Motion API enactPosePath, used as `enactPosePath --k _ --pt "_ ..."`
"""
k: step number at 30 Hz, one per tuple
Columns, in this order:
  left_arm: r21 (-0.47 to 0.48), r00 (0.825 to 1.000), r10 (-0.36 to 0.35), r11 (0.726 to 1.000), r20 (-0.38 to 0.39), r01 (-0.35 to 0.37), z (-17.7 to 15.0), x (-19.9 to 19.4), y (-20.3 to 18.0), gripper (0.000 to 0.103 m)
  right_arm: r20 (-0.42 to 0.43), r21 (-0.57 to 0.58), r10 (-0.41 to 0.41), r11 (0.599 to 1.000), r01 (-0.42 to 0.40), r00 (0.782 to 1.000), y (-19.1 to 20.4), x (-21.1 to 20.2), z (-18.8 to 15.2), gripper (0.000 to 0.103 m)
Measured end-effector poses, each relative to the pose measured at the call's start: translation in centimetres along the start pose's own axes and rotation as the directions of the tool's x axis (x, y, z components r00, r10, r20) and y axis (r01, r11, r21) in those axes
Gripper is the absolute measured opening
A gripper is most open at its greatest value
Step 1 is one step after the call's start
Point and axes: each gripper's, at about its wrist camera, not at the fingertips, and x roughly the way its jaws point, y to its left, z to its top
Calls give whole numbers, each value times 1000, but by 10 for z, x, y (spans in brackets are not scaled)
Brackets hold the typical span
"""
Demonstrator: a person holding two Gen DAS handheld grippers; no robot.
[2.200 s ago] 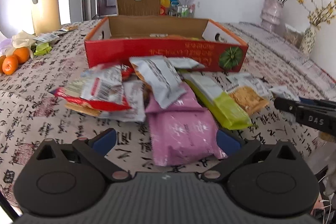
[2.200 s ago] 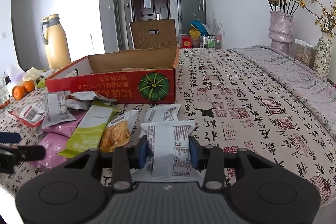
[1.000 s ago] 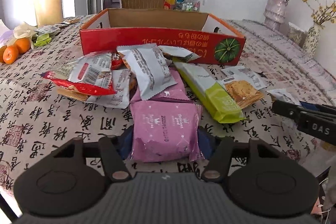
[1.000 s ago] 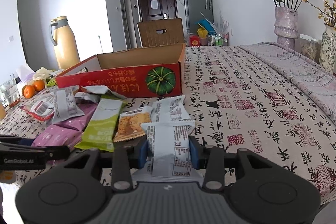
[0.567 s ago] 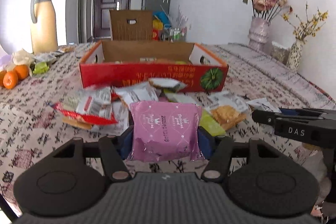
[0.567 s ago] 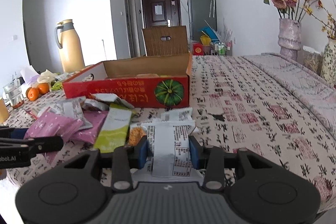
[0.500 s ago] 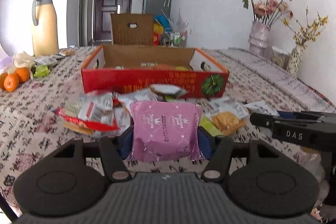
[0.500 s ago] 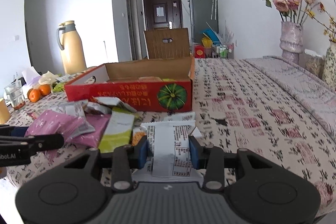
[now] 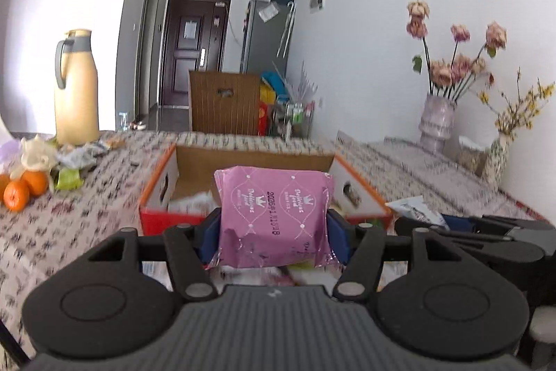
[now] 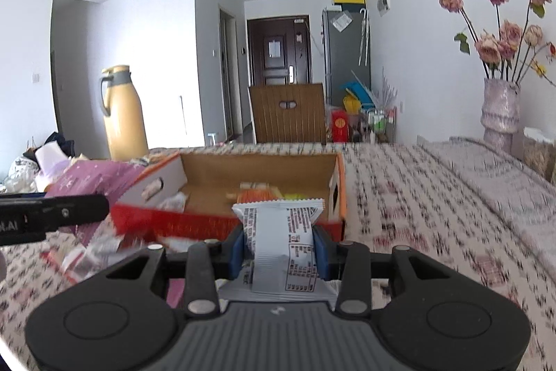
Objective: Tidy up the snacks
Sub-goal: 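Carry the white packet into the box while the left gripper carries the pink pack in, then release both snacks into the box and open both grippers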
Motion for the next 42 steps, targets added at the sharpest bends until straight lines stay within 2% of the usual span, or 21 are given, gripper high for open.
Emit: enactPosePath --k 8,14,21,28,36,40,42 --pt "-22 999 6 1000 51 -5 35 30 2 63 45 8 -18 1000 18 999 -5 36 36 39" --pt "-39 998 26 999 52 -24 56 60 4 63 58 19 -20 1000 19 998 -5 67 57 39" --pt "-80 998 54 995 32 -51 74 96 15 63 32 50 -15 999 13 999 -5 111 67 39" --pt "-82 993 113 990 -33 -115 66 128 25 63 -27 76 -20 997 22 999 -11 145 53 39" --pt "-94 988 106 989 -113 -117 53 150 38 63 -85 96 -13 995 21 996 -17 161 41 39" --pt "-110 989 100 988 -109 -111 52 149 40 65 -80 97 -15 995 23 997 -17 158 41 43" --pt "-117 991 101 987 -93 -112 52 146 41 75 -82 102 -14 995 22 997 -18 157 41 54"
